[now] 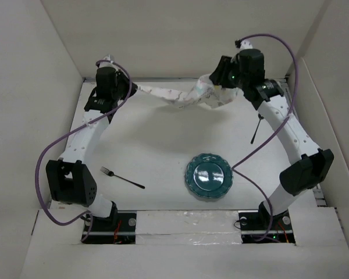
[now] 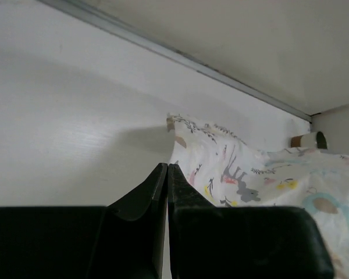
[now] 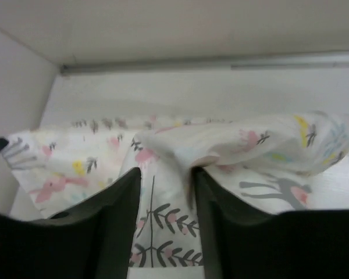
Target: Set the dinner table for one person
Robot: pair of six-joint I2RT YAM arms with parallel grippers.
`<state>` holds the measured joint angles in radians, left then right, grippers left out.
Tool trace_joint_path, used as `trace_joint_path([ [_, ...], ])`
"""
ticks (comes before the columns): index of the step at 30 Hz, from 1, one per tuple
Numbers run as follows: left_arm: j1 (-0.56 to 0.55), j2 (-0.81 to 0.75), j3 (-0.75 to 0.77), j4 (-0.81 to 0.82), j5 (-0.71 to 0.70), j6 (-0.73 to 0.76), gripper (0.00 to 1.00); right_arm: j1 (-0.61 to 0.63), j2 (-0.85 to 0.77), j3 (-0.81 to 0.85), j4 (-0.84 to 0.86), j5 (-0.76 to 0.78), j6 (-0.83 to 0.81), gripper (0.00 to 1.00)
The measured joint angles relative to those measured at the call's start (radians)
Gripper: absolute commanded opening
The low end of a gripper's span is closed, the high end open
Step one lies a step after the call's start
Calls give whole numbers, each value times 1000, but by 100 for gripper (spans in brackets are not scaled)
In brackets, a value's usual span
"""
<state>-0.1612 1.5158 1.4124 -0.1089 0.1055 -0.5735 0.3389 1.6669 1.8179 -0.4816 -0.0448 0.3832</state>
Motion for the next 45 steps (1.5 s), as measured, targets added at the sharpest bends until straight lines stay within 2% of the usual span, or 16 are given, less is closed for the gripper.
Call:
trace_joint_path([
  [4, 26, -51, -184, -9, -27, 13, 0, 57, -34, -262, -29, 1, -10, 71],
  [7, 32, -72, -301, -21, -52, 19, 0, 52, -30, -451, -71, 9, -10, 73],
  [12, 31, -105, -396, -42, -107, 23, 0, 4, -105, -647, -103, 10, 2, 59],
  [13, 31, -116, -399, -46, -123, 24, 0, -8, -128, -670, -98, 10, 5, 47],
  [15, 31, -140, -398, -42, -150, 29, 0, -25, -163, -705, -79, 10, 13, 43],
  [18, 32, -167, -388, -38, -173, 38, 0, -31, -166, -738, -56, 10, 31, 49],
  [19, 32, -170, -383, -37, -176, 41, 0, -31, -161, -748, -52, 10, 36, 58],
  [20, 32, -172, -381, -33, -178, 42, 0, -34, -154, -760, -48, 11, 43, 61],
  [24, 32, -173, -386, -26, -178, 43, 0, -53, -131, -829, -29, 3, 64, 62],
  [27, 32, -177, -411, -16, -173, 43, 0, -74, -60, -837, -20, -5, 73, 52],
  [29, 32, -181, -430, -15, -169, 43, 0, -83, 3, -831, -12, -11, 78, 42],
  [30, 32, -182, -437, -18, -167, 43, 0, -85, 15, -818, -14, -14, 83, 32],
  [32, 32, -186, -452, -17, -167, 43, 0, -90, 53, -778, 4, -26, 84, 28],
  [33, 32, -190, -459, -18, -167, 44, 0, -95, 75, -756, -3, -35, 85, 17],
  [36, 32, -213, -491, -23, -172, 47, 0, -112, 147, -678, -11, -67, 80, 0],
  [45, 32, -307, -594, -73, -228, 68, 0, -235, 173, -626, -31, -51, 65, 0],
])
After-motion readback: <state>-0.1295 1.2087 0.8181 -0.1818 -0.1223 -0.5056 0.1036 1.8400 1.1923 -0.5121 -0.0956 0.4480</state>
